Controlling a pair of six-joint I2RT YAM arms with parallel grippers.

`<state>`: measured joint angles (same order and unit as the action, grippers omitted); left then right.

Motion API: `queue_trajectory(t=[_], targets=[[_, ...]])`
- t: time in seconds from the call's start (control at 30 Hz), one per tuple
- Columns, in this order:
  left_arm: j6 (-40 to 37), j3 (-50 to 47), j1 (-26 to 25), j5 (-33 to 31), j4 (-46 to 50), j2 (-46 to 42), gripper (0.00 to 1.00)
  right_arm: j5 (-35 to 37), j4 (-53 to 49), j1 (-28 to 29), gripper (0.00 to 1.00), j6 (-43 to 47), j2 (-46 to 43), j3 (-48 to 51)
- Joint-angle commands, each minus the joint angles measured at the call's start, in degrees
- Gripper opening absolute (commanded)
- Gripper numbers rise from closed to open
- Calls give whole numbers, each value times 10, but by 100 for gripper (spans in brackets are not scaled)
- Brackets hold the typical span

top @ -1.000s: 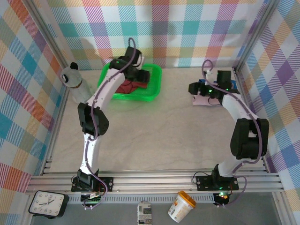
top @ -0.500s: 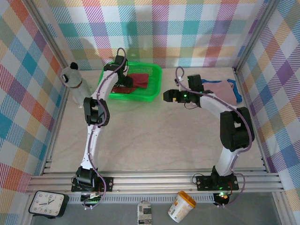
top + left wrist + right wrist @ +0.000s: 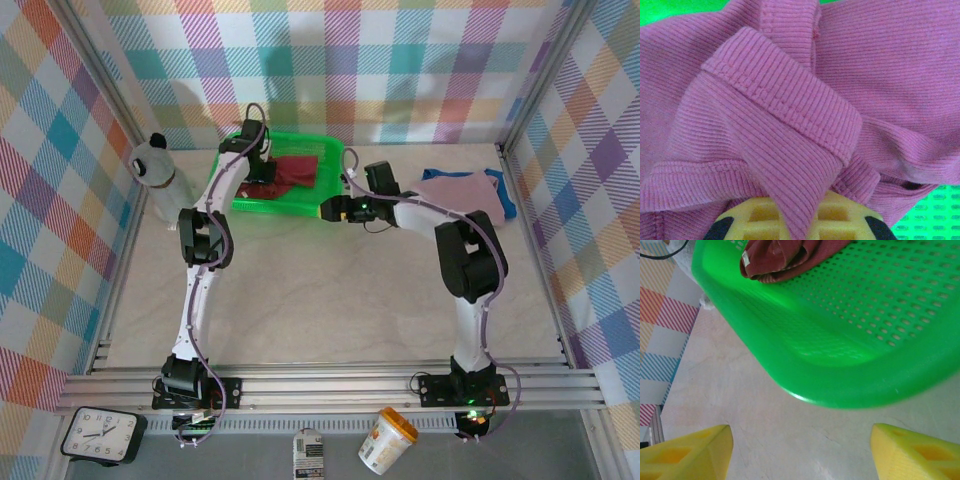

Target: Fold and stack the tank tops

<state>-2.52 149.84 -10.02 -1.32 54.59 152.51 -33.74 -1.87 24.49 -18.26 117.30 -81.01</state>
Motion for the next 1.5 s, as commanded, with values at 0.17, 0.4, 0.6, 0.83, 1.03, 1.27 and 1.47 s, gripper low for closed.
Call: queue_trajectory(t=[0.17, 0.4, 0.6, 0.83, 1.03, 1.27, 1.47], targets=[[-1, 10, 11, 3, 21, -146, 0, -10, 40, 15, 70, -35, 58, -83], [11, -24, 11, 31, 65, -258, 0, -5, 45, 21, 69, -59, 114, -160], [44, -121, 7, 137, 102, -368, 0, 3, 26, 11, 71, -44, 133, -201], [97, -311, -35, 229, 55, -552, 0, -26, -5, -5, 77, 0, 107, -198], [143, -312, -73, 251, 53, -632, 0, -28, -12, -18, 79, 24, 17, -123], [222, -374, -116, 290, 26, -719, 0, -3, -37, -34, 82, 70, -146, 0], [329, -617, -174, 309, -130, -810, 0, -8, -88, -38, 83, 114, -287, 111]])
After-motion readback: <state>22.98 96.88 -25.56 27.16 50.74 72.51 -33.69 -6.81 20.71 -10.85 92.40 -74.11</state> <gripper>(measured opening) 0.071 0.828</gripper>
